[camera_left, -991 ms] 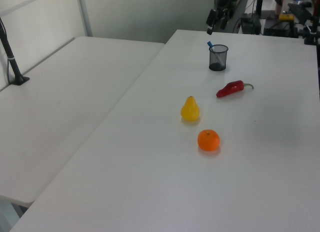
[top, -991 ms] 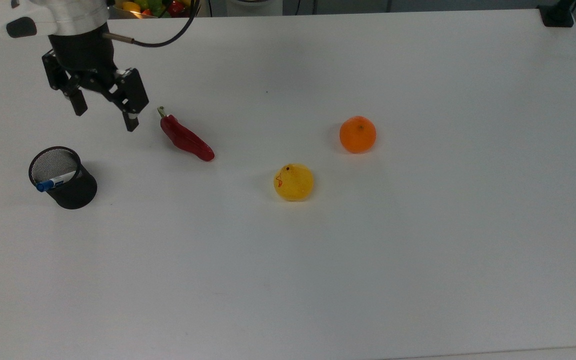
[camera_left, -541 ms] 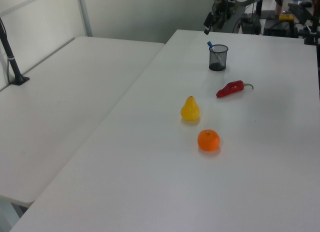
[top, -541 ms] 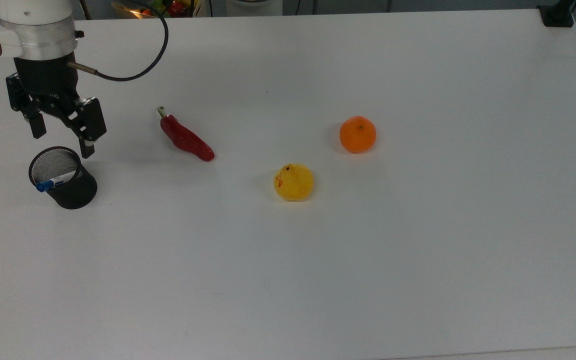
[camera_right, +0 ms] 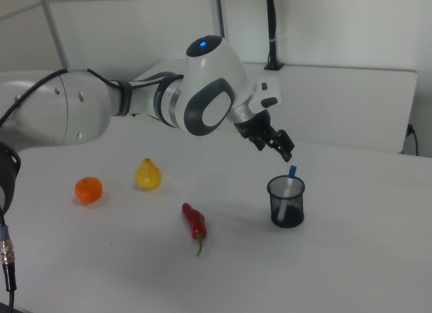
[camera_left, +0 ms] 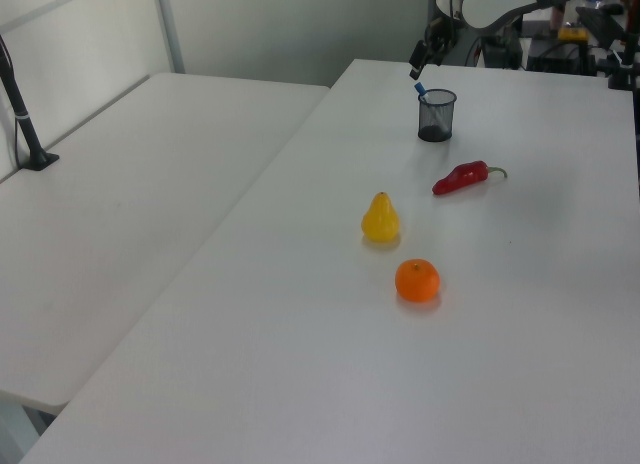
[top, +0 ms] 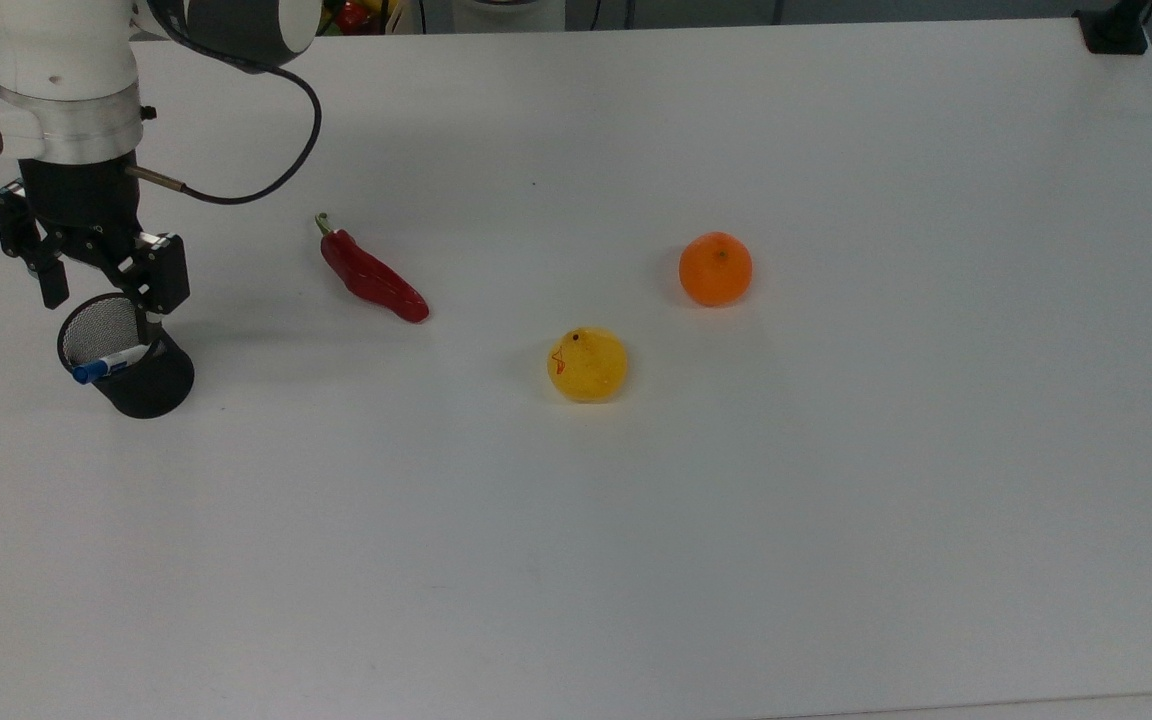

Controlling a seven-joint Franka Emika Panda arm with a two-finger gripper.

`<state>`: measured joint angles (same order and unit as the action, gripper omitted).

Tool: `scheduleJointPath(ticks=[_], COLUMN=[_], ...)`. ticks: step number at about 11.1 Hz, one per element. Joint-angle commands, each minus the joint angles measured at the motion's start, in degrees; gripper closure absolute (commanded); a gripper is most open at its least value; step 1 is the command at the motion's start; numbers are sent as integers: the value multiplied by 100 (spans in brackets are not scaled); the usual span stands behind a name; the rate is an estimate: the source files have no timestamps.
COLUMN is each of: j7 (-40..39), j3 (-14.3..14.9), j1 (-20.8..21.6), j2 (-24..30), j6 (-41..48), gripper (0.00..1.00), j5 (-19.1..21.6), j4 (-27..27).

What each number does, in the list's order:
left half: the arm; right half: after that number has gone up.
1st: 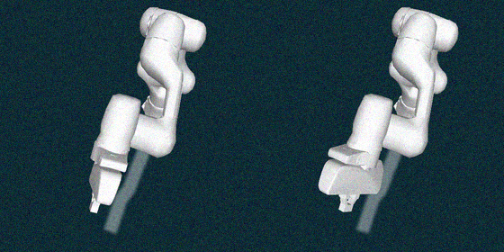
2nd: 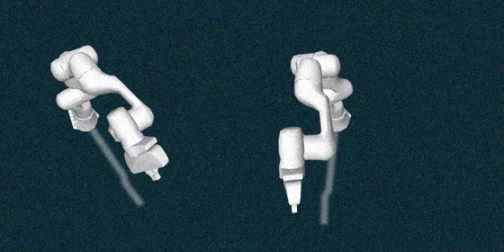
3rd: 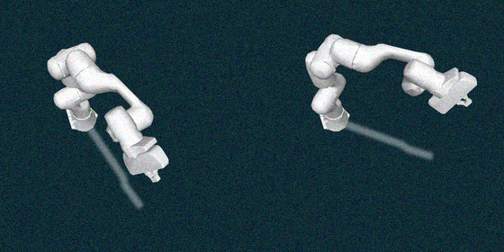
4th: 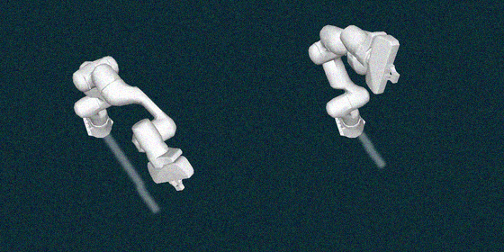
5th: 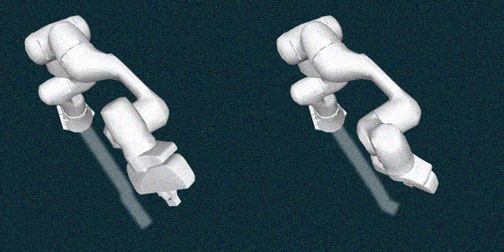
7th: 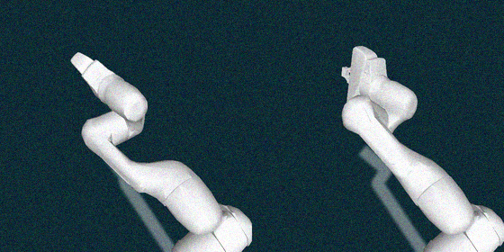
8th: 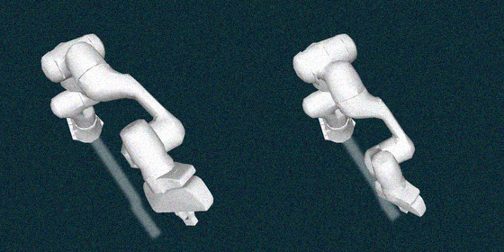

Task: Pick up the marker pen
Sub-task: 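Lower the gripper and close it on the marker in the cup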

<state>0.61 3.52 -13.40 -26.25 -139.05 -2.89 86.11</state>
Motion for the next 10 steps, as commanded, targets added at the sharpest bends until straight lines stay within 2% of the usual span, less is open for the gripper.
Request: scheduleJointPath(ticks=[1, 3, 6, 9, 10], j7=[-631, -659, -676, -650, -650], j3=[8, 8, 8, 17, 17], j1=[-75, -84, -137, -128, -128], j2=[-82, -170, -258, -530, -557], j6=[-358, -623, -641, -1054, -1054], gripper=[24, 25, 23, 23, 27], j5=[-63, -298, -344, -625, -686], j4=[11, 19, 2, -24, -33])
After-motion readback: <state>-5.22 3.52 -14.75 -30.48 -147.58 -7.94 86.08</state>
